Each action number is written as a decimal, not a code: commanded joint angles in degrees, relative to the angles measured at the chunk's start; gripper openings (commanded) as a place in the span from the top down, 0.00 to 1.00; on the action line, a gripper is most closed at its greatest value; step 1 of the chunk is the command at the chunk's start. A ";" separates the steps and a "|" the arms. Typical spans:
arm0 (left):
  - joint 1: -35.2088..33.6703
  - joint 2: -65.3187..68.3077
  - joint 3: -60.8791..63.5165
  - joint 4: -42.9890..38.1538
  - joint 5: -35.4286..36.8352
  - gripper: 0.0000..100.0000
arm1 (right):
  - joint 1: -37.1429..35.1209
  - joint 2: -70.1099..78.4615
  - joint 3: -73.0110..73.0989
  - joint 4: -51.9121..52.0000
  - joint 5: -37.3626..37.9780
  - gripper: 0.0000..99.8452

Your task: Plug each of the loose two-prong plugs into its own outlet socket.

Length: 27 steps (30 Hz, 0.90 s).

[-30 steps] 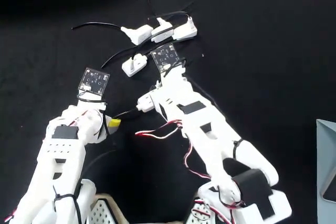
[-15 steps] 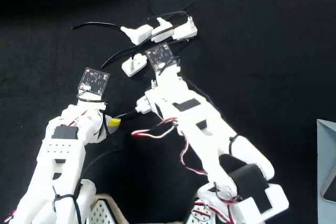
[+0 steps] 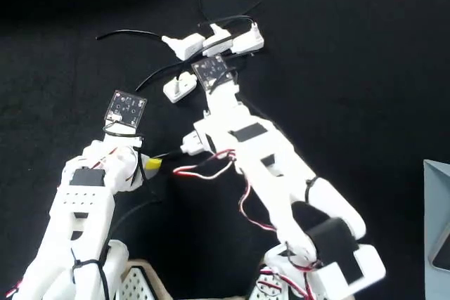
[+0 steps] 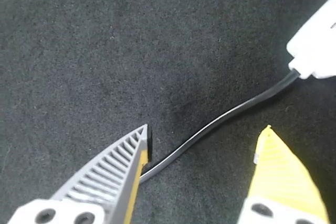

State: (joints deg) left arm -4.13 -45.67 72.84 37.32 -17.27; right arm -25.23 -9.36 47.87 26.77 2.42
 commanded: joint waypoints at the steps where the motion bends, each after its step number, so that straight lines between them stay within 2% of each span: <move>1: -0.22 -1.05 -0.13 -0.79 0.62 0.68 | -1.23 -4.44 4.97 -0.79 -2.46 0.99; 12: -0.22 -1.05 -0.13 -0.79 0.62 0.68 | -1.23 -14.11 18.59 -17.05 -3.87 0.99; 23: -0.48 -1.14 -0.13 -0.79 0.70 0.68 | -1.14 -14.64 20.70 -16.88 -3.96 0.99; 27: -0.48 -1.23 -0.75 -0.79 1.14 0.68 | -1.49 -19.03 18.86 -12.84 -3.78 0.99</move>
State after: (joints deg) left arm -4.13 -45.67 72.84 37.32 -17.27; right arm -25.49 -24.92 68.35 11.47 -1.27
